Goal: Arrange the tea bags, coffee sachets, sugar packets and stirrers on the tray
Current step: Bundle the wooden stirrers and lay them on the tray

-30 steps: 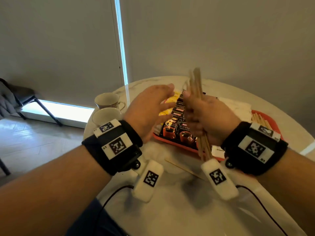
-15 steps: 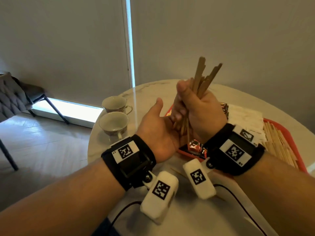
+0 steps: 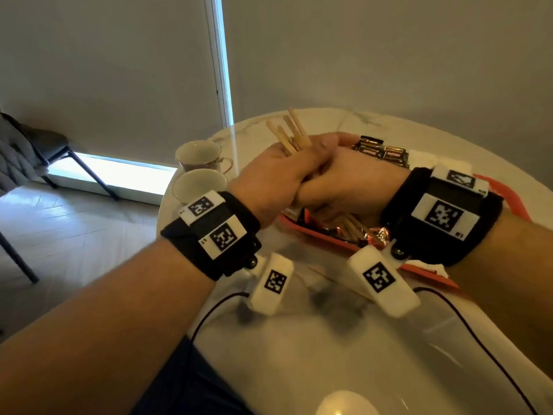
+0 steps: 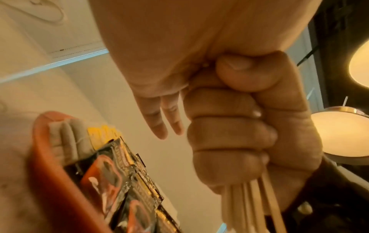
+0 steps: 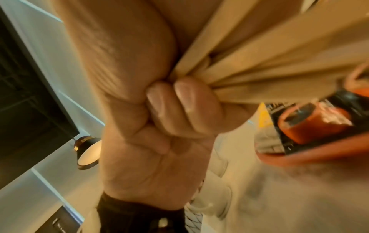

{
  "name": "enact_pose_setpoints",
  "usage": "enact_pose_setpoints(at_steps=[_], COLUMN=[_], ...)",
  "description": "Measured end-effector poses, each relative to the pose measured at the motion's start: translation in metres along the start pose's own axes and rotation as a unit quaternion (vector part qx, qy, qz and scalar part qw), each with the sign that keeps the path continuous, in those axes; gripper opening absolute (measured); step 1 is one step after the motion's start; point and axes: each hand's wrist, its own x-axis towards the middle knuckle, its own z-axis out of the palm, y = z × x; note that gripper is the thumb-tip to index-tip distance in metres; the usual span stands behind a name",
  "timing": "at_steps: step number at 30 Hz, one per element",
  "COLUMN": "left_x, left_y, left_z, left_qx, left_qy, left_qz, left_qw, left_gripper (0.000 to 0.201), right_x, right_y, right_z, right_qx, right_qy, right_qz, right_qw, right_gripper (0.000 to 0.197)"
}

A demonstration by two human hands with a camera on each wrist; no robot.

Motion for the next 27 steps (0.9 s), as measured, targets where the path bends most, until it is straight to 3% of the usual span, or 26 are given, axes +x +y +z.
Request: enact_pose_setpoints(at_steps=[3,5,8,13,16,21,24,27], left_x=[-0.005,-0.007,-0.008,-0.008,-0.008,-0.008,-0.007,-0.006], left_y=[-0.008,-0.008,0.001,0.005,0.003,-0.003,-0.006,-0.01], left_z=[0.004,0.004,-0.001,-0.014,-0.014,-0.013,-0.01,-0.007], left_qx=[-0.018,-0.088,-0.211,-0.25,-0.264,-0.272,-0.249,-0.216], left_qy=[0.019,0.046,0.109,0.198,0.191,0.164,0.173,0.174], left_qz=[0.001,0.006,-0.005,-0.043,-0.081,-0.128,-0.142,-0.141], left_qw=[1.0,0.995,0.971,0.947,0.942,0.94,0.942,0.951], left_gripper=[0.043,0.048,0.049,0.055,0.056,0.054,0.051,0.049], right_x=[-0.004,-0.009,-0.022,-0.033,-0.031,-0.027,-0.024,-0.025], right_y=[0.01,0.017,0.024,0.034,0.039,0.037,0.035,0.025], right_z=[0.006,0.009,0.007,0.007,0.014,0.02,0.019,0.003], right_qx=[0.024,0.012,-0.115,-0.346,-0.446,-0.513,-0.506,-0.385], right_qy=[-0.011,0.001,0.035,0.003,-0.014,-0.029,-0.013,0.075], right_qz=[0.03,0.052,0.09,0.168,0.165,0.143,0.136,0.1], right_qw=[0.999,0.999,0.989,0.923,0.88,0.846,0.852,0.914], right_gripper=[0.008,0.019,0.02,0.012,0.011,0.018,0.016,0.012])
